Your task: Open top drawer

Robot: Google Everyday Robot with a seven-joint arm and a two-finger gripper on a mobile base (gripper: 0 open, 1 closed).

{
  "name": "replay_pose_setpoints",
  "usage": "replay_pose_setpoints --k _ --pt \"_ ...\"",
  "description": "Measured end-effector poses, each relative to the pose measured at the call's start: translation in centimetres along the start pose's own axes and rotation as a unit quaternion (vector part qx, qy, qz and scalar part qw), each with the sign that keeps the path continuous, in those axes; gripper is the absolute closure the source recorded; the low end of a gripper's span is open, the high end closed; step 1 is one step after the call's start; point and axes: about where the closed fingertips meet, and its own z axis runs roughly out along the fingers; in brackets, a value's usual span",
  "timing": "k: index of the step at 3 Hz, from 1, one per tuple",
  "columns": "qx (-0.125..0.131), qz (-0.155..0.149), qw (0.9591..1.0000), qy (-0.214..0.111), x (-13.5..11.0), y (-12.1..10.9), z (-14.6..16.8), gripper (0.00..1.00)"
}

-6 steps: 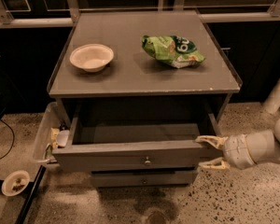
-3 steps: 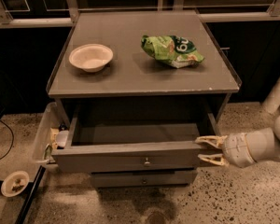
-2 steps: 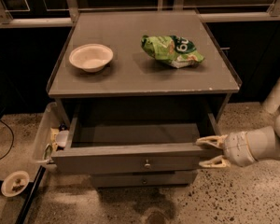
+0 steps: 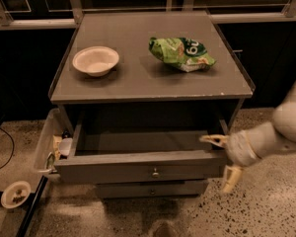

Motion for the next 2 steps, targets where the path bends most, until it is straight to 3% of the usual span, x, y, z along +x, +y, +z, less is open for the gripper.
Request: replay_pose_setpoints --k 1,2 --pt "-0.047 0.006 0.9989 -0.002 -0.3 -1.8 2.8 0.0" --pt "-0.069 0.008 0.9976 0.002 0.0 -2.2 4.3 0.18"
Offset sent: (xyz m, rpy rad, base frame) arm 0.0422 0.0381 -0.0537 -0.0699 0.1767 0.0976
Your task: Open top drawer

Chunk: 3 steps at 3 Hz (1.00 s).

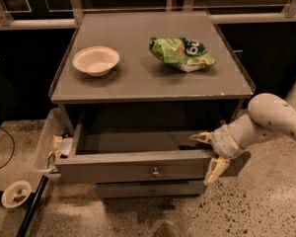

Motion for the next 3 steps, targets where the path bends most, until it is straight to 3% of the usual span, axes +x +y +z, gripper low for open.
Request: replay_pose_setpoints --k 1,2,3 --pt "0.0 0.0 1.0 0.0 -0.2 0.0 -0.2 0.16" --pt "0.0 0.0 1.0 0.0 -0.2 0.0 -0.2 0.0" --pt "0.019 -0.006 0.9998 0.004 -0.3 2.3 -1.2 0.18"
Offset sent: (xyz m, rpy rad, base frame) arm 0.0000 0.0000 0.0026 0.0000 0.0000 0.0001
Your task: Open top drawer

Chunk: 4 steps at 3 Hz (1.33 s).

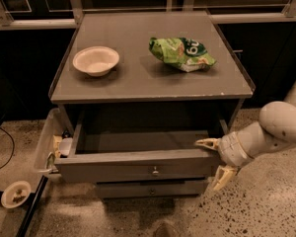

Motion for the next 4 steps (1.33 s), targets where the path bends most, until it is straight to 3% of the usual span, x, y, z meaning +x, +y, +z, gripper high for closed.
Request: replay_pose_setpoints --k 1,2,3,4 --pt "0.027 -0.001 0.9996 -0.001 0.17 3.1 -0.86 0.4" --pt "0.027 -0.001 0.9996 -0.001 0.17 3.1 -0.85 0.63" --pt "0.027 -0.001 0.9996 -0.001 0.17 3.1 -0.85 0.62" --pt "0.027 -0.001 0.9996 -0.001 0.16 3.1 -0.85 0.38"
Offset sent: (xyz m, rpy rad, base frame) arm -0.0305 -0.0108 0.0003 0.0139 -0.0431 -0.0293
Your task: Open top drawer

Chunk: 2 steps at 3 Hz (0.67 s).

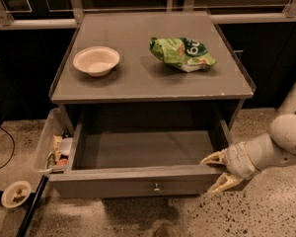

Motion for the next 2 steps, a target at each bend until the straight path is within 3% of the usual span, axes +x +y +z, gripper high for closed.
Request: replay_pose_setpoints --k 1,2 --pt "-0.006 0.005 0.9999 -0.013 0.16 -0.06 0.35 0.15" --pt "-0.011 0.005 0.9997 -0.019 -0.1 -0.72 0.68 0.0"
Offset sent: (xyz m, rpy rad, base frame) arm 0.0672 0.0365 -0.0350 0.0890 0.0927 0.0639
